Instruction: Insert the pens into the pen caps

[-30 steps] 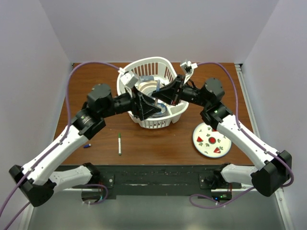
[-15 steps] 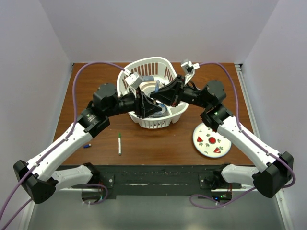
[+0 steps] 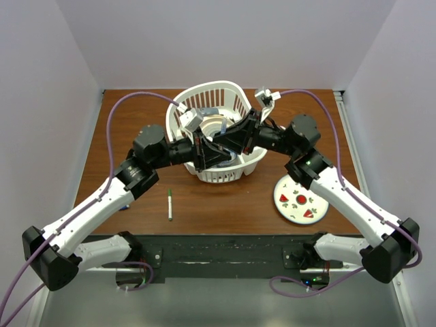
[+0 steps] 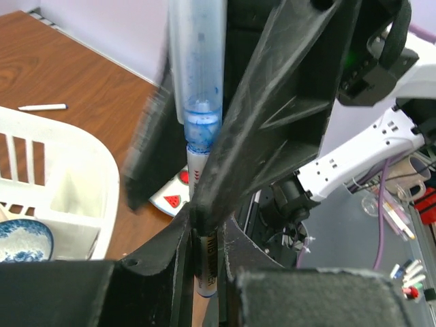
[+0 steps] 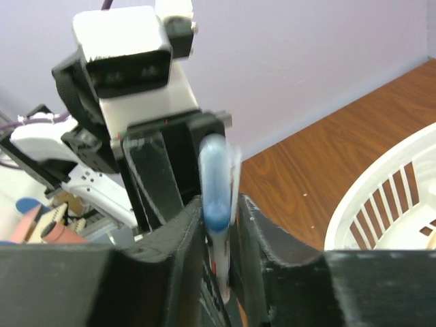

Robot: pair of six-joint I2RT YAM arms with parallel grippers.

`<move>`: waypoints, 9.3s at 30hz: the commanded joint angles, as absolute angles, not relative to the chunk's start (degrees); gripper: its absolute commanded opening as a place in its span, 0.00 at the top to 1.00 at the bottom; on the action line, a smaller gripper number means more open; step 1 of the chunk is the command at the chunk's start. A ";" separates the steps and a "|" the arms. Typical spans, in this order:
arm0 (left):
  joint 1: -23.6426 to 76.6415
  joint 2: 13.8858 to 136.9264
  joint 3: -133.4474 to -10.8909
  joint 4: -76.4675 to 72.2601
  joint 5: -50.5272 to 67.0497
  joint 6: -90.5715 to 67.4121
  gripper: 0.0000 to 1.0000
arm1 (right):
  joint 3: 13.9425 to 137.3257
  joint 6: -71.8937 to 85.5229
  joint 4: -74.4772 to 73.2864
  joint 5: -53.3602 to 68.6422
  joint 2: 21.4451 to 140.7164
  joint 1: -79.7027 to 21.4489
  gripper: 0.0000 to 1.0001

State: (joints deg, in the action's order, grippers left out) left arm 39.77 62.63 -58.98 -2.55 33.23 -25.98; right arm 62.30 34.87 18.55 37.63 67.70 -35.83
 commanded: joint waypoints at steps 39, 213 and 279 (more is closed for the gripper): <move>40.08 62.66 -60.55 -7.91 33.49 -23.21 1.00 | 56.70 33.23 18.91 37.44 68.03 -37.44 1.00; 20.30 81.39 -44.03 53.09 -6.59 -44.12 0.62 | 55.11 28.83 -17.84 -1.76 26.63 -67.41 0.31; 18.63 47.64 -44.83 22.94 -6.41 -27.42 0.00 | 101.33 2.03 -29.18 2.45 119.17 -0.18 0.25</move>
